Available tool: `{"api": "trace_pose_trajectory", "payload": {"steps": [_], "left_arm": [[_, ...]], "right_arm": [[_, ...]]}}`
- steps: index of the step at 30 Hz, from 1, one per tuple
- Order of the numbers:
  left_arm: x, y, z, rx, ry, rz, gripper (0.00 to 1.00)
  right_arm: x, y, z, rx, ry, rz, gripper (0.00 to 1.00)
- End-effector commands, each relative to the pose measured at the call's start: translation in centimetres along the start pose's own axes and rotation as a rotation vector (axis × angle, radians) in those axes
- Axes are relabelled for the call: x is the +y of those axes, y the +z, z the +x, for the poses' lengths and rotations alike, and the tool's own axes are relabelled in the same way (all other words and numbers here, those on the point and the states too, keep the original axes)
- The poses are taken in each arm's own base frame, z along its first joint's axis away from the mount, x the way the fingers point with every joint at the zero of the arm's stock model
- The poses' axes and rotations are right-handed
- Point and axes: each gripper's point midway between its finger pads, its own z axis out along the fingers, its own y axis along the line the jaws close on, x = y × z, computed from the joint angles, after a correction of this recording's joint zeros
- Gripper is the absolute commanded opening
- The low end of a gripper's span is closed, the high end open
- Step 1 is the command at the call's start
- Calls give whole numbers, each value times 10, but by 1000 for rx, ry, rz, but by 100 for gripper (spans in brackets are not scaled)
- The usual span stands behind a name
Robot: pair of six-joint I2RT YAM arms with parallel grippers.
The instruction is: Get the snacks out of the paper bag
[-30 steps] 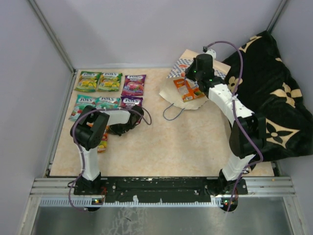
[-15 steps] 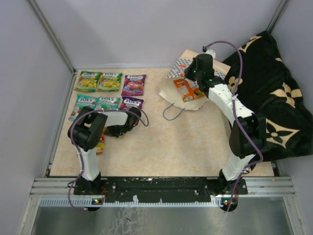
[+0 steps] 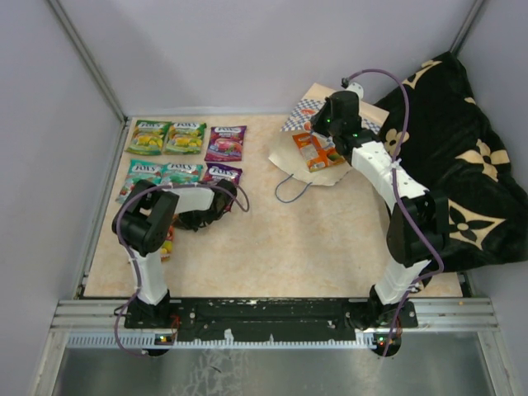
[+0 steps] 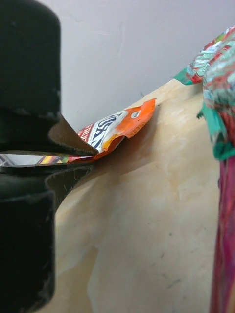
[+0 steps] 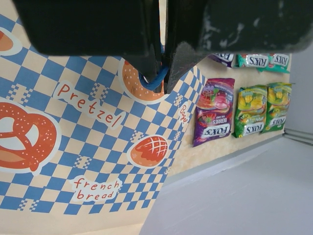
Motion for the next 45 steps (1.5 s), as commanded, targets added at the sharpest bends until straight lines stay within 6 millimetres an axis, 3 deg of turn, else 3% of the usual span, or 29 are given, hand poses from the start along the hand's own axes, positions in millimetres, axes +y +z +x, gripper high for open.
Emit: {"api": "trace_pose_trajectory", "payload": {"steps": [1, 2, 4, 5, 6, 11, 19, 22, 26, 31, 36, 38, 45], "left_arm": [[14, -16, -5, -10, -42, 29, 21], [14, -19, -6, -14, -43, 35, 31], [13, -26, -9, -36, -42, 48, 64], [13, -30, -10, -49, -38, 51, 76], [13, -34, -11, -61, -38, 57, 82], [23, -64, -22, -97, -56, 70, 84], [18, -142, -58, -269, -101, 269, 87], [16, -174, -81, -378, -158, 382, 89], [30, -228, -126, -551, -327, 550, 93], [40, -308, -181, -832, -503, 852, 95], [39, -379, -210, -1059, -575, 1196, 95], [39, -397, -220, -1123, -608, 1313, 94], [23, -416, -252, -1249, -688, 1670, 88]], "right_arm": [[9, -7, -26, -81, 8, -40, 0], [9, -7, -26, -82, 8, -39, 0], [10, -7, -27, -84, 8, -41, 0], [10, -7, -27, -84, 9, -42, 0], [10, -7, -27, -85, 9, -41, 0], [10, -8, -28, -85, 9, -42, 0], [11, -11, -32, -95, 8, -41, 0], [13, -14, -33, -96, 1, -48, 0], [16, -14, -33, -87, -5, -57, 0], [16, -15, -29, -68, -15, -65, 0], [18, -21, -32, -62, -52, -68, 0], [18, -24, -33, -60, -57, -69, 0], [16, -27, -34, -47, -114, -54, 0]]}}
